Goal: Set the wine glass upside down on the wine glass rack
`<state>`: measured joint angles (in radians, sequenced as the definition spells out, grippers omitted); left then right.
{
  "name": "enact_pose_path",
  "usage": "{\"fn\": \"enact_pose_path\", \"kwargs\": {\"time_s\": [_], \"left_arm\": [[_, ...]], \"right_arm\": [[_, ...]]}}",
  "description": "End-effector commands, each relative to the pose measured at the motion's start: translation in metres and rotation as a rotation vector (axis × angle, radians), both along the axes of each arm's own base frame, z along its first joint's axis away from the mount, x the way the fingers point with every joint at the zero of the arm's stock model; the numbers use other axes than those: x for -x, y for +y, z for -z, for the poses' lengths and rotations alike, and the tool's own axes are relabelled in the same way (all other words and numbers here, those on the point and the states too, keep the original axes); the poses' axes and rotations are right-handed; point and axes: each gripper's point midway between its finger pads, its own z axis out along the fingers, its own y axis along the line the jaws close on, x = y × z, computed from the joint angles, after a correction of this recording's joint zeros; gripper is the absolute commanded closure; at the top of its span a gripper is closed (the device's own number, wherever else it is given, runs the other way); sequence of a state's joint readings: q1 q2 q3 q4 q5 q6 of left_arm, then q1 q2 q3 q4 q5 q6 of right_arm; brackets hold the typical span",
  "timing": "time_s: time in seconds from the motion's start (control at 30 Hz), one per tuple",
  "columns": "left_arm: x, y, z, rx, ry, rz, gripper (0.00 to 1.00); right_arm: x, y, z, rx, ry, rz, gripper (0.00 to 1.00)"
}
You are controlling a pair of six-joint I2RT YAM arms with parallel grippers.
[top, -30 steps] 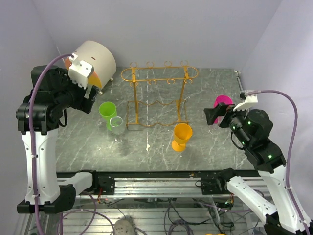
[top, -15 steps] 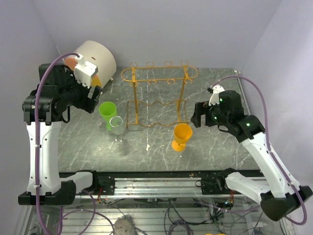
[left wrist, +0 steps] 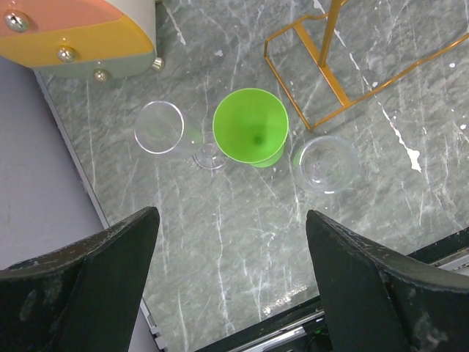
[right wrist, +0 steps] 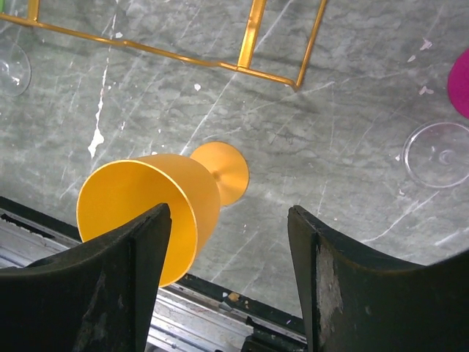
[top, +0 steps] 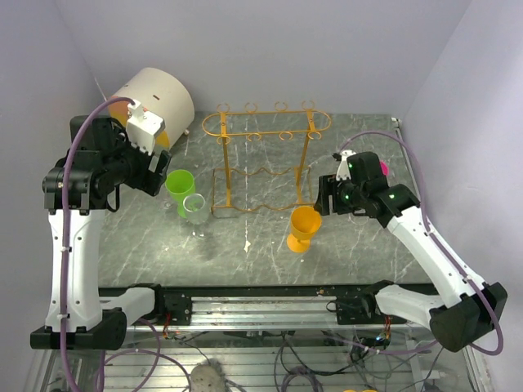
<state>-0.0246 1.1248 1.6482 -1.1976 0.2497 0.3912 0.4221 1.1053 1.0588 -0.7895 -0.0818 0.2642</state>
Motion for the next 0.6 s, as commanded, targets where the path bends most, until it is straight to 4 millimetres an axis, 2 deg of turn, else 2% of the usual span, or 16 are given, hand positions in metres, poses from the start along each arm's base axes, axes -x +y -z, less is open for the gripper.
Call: {"fn": "enact_pose_path", "kwargs": {"time_s": [0.0,0.2,0.43,0.57], "left_arm": [[-0.001,0.001,-0.001,0.017,-0.027,-0.019,0.07],[0.001,0.002,0.003,0.015,-0.016,-0.022,0.07],[0.001,0.001,0.003,0.021,-0.015,-0.017,0.06],[0.001,0.001,0.004,0.021,-0.013,-0.019,0.06]], "right_arm": [[0.002,0.007,0.004,-0.028,0.009,-0.019,0.36],[0.004,0.009,0.009,-0.043,0.013,-0.022,0.47],[0.007,0.009,0.023,-0.035,0.045,-0.022,0.50],[0.006,0.010,0.026,-0.030,0.054,-0.024,0.58]]}}
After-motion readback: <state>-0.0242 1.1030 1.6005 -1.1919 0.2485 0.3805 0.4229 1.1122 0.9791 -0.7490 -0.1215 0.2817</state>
